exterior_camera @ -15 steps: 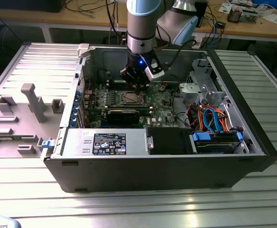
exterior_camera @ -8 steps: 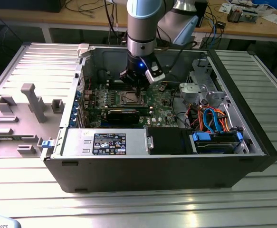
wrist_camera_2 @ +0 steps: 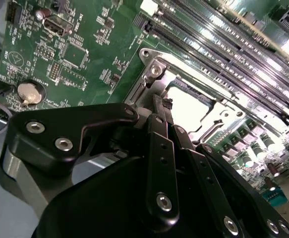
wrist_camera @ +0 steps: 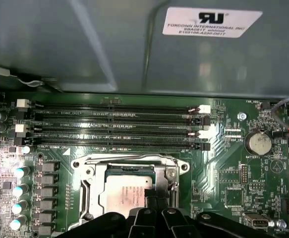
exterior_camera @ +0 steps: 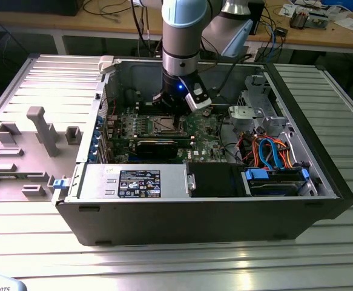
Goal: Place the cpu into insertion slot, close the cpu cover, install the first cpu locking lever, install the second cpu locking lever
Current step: 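Install the second cpu locking lever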
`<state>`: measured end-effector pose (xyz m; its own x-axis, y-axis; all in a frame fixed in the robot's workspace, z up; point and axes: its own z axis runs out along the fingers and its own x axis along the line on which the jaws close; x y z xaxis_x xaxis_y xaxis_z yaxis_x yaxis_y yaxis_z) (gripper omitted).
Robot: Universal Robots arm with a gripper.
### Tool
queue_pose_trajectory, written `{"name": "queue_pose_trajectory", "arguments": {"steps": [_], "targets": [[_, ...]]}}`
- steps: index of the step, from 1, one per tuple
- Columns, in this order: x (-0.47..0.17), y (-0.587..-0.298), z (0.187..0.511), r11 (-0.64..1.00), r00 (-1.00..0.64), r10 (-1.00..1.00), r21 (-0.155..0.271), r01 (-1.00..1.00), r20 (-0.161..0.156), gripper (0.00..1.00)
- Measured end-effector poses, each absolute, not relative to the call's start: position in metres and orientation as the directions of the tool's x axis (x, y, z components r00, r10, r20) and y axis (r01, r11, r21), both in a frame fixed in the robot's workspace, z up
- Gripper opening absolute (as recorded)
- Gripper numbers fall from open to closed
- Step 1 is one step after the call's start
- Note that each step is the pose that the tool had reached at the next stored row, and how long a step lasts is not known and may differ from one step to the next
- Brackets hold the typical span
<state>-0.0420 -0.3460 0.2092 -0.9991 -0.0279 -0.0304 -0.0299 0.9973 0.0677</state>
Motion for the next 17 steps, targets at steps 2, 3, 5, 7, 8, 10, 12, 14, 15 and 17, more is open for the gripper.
{"name": "queue_pose_trajectory", "arguments": {"steps": [2,3,5,7,8,10,12,14,15,17], "targets": [[-0.042,-0.346,0.211,0.997,-0.999,-0.028,0.068,-0.030,-0.030,0.11],[-0.042,-0.346,0.215,0.997,-0.999,-0.028,0.068,-0.030,-0.030,0.11],[-0.042,-0.346,0.220,0.997,-0.999,-0.028,0.067,-0.030,-0.030,0.11],[-0.042,-0.346,0.225,0.997,-0.999,-0.028,0.066,-0.030,-0.030,0.11],[-0.042,-0.346,0.228,0.998,-0.999,-0.028,0.063,-0.030,-0.030,0.11],[-0.042,-0.346,0.233,0.998,-0.999,-0.028,0.052,-0.030,-0.030,0.11],[-0.042,-0.346,0.237,0.999,-0.999,-0.029,0.043,-0.030,-0.030,0.11],[-0.042,-0.346,0.241,0.999,-0.999,-0.029,0.038,-0.030,-0.030,0.11],[-0.042,-0.346,0.241,0.999,-0.999,-0.029,0.037,-0.030,-0.030,0.11],[-0.042,-0.347,0.241,0.999,-0.999,-0.029,0.036,-0.030,-0.030,0.11]]}}
